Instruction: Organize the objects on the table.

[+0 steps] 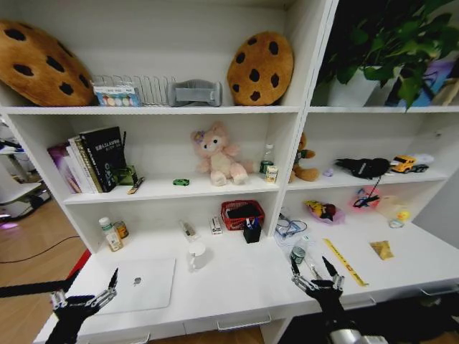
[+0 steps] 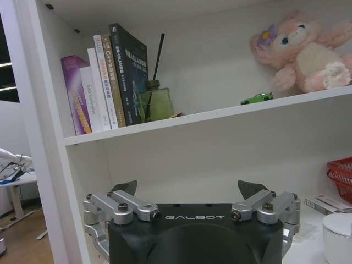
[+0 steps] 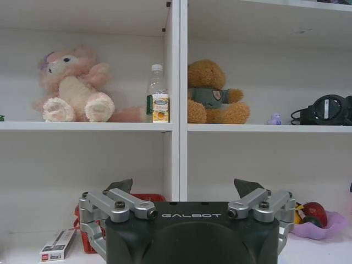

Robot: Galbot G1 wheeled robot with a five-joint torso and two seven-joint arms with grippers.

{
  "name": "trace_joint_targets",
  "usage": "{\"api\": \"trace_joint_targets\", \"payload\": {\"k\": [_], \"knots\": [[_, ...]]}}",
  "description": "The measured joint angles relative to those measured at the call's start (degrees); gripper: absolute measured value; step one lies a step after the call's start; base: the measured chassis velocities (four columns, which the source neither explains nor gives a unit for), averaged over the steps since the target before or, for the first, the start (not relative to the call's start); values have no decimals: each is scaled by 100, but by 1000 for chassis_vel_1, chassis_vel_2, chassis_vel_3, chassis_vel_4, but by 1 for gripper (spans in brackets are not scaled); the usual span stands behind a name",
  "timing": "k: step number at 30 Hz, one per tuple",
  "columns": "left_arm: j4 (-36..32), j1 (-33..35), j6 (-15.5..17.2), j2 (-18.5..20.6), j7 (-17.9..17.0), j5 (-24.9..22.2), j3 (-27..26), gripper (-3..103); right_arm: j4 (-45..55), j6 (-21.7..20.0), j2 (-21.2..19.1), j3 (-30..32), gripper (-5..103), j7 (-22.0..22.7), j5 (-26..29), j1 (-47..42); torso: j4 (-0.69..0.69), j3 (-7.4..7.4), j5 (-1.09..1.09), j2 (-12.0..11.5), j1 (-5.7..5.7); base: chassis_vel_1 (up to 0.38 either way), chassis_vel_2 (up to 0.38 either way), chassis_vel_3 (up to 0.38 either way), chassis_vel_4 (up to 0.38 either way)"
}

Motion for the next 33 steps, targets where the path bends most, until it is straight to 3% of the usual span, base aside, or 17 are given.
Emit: {"api": "trace_joint_targets", "payload": {"k": [12, 22, 24, 28, 33], "knots": [[0, 0, 0, 0, 0, 0, 0, 100, -203, 17, -112, -76, 100, 26, 96, 187, 0, 0, 3, 0, 0, -200, -190, 211, 209], [0, 1, 0, -1, 1, 0, 1, 100, -538, -106, -468, -313, 100, 28, 235, 674, 2, 1, 7, -1, 0, -258, -274, 255, 260], [0, 1, 0, -1, 1, 0, 1, 100, -639, -185, -575, -420, 100, 30, 284, 809, 0, 0, 4, 0, 0, -2, -162, 142, 28], [0, 0, 0, 0, 1, 0, 0, 100, -1003, -237, -1225, -908, 100, -402, 334, 1112, -1, 1, 2, -1, 1, -49, -8, 7, -46], [0, 0, 0, 1, 0, 0, -2, 100, -1269, -274, -1473, -1299, 100, -682, 312, 1587, 0, 0, 0, -1, 1, 41, 86, -31, -63]]}}
